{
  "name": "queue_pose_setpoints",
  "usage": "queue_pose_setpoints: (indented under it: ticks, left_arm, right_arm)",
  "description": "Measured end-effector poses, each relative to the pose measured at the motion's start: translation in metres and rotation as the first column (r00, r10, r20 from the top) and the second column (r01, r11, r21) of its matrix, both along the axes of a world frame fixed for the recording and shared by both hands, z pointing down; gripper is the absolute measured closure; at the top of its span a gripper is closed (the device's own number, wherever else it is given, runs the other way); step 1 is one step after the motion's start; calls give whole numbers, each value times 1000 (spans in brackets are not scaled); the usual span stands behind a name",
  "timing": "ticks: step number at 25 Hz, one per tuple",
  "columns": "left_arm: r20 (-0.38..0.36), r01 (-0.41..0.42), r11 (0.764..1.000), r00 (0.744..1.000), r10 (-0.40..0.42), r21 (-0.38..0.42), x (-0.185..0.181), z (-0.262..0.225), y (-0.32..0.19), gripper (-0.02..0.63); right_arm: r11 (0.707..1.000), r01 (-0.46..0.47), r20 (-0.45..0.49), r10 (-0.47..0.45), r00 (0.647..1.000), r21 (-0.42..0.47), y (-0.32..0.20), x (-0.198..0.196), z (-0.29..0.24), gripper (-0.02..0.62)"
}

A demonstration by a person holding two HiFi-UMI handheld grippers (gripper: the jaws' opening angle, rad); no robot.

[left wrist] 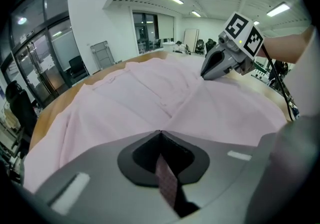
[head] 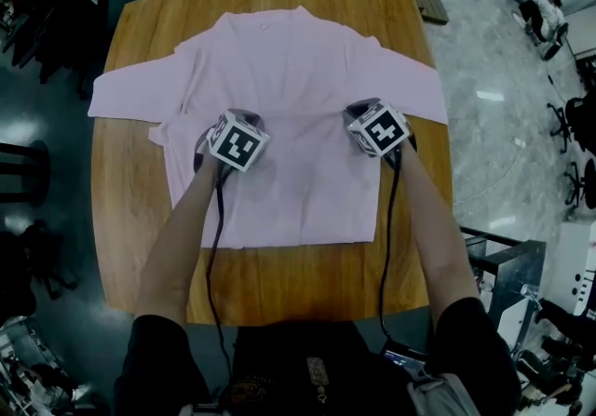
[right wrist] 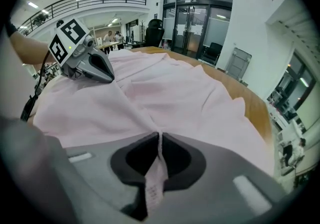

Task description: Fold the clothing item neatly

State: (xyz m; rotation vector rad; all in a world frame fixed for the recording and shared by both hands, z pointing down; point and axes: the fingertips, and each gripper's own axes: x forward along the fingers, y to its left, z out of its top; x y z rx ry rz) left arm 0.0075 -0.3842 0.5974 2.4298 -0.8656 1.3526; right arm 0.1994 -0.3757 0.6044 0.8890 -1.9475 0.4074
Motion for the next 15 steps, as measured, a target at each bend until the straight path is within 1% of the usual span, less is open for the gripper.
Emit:
queue_pose_setpoints:
  ticks: [3,4,6,7,10,13,15]
  left_arm:
    - [-10,13,1000,1000,-13,12,-1,-1,-2,598]
    - [-15,22,999,1000,-21,28,-3,-6,-4,598]
    - [-46,51,997,998,-48,62,-8,-22,-7,598]
    - [-72,65,996,996,-61,64,-10,-30,-6,598]
    - [-122,89,994,989,-81,61,-23,-50,6,598]
    - [-133,103,992,987,-92,78,-42,-67,25,597]
    - [-131,126,988,985,-115,83,-57,-72,42,597]
  right_arm:
    - [1000,-17,27,17,999,9,-1,0,-1,566]
    - [999,-33,43,32,999,11,0,2,-2,554]
    - [997,-74,74,71,995,28,1,8,-12,527]
    - [995,-90,84,86,993,42,3,12,-19,520]
    - [990,-110,96,101,990,88,14,20,-42,517]
    - [984,-121,107,107,989,133,36,23,-66,517]
    - [981,-121,121,103,987,149,53,18,-77,517]
